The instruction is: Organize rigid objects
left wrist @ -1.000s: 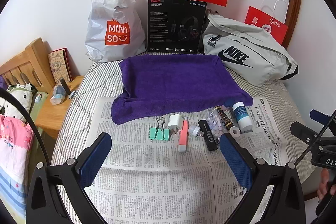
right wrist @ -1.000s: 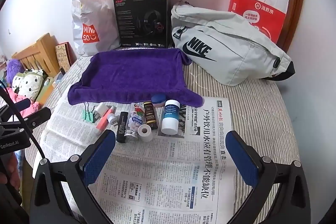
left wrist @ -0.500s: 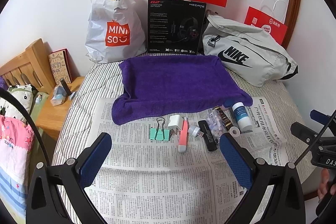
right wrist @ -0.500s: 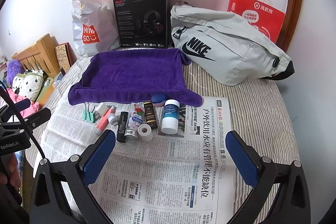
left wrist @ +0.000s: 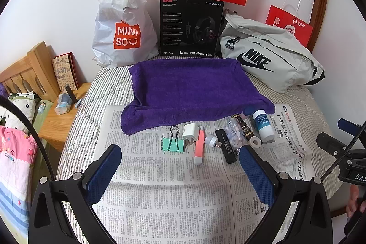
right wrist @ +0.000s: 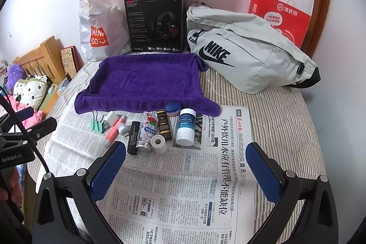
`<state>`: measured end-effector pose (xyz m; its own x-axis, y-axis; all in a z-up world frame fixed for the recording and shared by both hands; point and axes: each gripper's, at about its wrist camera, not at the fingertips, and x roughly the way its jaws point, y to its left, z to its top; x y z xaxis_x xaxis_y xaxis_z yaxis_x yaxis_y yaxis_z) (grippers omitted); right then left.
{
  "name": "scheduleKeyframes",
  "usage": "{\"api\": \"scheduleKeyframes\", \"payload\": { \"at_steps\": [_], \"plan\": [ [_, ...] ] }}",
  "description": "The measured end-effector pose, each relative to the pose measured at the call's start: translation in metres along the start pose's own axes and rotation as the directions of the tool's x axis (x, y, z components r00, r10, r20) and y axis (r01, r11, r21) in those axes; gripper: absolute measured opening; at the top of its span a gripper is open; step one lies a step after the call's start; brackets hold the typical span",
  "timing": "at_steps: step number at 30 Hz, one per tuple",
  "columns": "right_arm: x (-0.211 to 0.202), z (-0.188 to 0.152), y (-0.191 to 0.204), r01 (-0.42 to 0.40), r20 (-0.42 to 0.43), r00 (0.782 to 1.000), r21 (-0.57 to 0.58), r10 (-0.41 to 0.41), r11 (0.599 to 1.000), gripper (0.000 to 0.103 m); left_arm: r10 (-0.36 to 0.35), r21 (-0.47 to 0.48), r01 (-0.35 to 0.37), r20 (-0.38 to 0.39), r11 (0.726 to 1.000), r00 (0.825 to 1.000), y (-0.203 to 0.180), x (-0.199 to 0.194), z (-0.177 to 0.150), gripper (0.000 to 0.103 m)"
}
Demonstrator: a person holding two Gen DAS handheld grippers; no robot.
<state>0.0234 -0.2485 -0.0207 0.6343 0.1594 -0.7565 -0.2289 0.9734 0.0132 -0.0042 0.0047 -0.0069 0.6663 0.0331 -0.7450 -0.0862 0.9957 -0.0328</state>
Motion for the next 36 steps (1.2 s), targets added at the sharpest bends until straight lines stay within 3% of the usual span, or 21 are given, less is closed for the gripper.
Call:
{"api": "scheduleKeyframes", "payload": {
  "at_steps": [36],
  "plan": [
    [0.0027,-0.0026,0.0000,0.003,-0.011,1.000,0.002,-0.002,1.000,0.103,0.002,-0.004,-0.002,-0.008,1.000,1.000,0.0036,0.0024,0.0007,0.103]
  ]
}}
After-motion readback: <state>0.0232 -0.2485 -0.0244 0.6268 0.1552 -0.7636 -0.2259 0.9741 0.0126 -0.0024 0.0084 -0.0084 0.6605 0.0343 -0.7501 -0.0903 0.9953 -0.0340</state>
